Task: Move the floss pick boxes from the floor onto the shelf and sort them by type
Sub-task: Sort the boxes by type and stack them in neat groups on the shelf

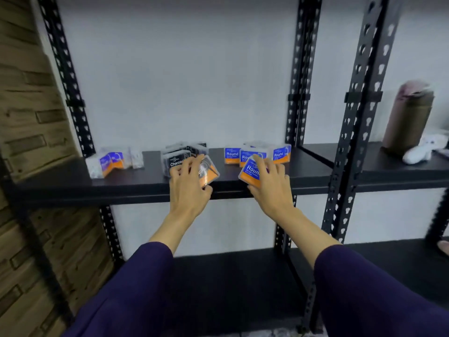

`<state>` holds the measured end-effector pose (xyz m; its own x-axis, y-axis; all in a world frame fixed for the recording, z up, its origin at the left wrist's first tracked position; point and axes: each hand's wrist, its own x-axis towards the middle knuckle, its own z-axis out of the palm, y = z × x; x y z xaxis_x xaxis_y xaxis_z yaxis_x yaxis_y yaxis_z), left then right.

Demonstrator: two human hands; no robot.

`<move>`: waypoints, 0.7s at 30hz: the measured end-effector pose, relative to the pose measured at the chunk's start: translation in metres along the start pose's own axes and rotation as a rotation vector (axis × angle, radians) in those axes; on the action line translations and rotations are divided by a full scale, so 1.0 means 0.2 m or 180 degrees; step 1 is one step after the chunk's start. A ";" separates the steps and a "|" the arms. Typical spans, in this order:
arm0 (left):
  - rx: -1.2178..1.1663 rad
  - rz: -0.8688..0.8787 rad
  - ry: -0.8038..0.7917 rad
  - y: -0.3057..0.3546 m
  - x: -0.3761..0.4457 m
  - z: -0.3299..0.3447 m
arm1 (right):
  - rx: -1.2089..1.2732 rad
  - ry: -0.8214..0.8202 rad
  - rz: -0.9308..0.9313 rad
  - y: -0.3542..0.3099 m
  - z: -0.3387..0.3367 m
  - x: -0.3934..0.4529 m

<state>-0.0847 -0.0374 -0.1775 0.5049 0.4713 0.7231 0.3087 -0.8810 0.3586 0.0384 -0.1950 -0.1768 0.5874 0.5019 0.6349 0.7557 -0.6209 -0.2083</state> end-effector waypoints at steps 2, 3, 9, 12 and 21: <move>0.0055 -0.0028 0.0101 -0.05 0.09 0.02 | -0.0084 0.0068 -0.0034 0.03 0.00 0.08; 0.0091 -0.0061 0.0118 -0.07 0.13 0.04 | -0.0118 0.0092 -0.0038 0.05 0.01 0.12; 0.0077 -0.0129 -0.0161 -0.22 0.27 0.12 | -0.0253 -0.0214 0.0085 0.15 0.12 0.25; 0.0624 -0.0127 -0.0199 -0.25 0.28 0.18 | -0.0354 -0.0129 0.0147 0.19 0.15 0.26; 0.0615 -0.0443 -0.0815 -0.25 0.38 0.22 | 0.0379 0.0001 0.0780 0.28 0.19 0.27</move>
<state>-0.0263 0.0453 -0.1668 0.6256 0.6033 0.4947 0.5234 -0.7948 0.3073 0.1231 -0.1795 -0.1834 0.7568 0.3453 0.5550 0.6199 -0.6485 -0.4418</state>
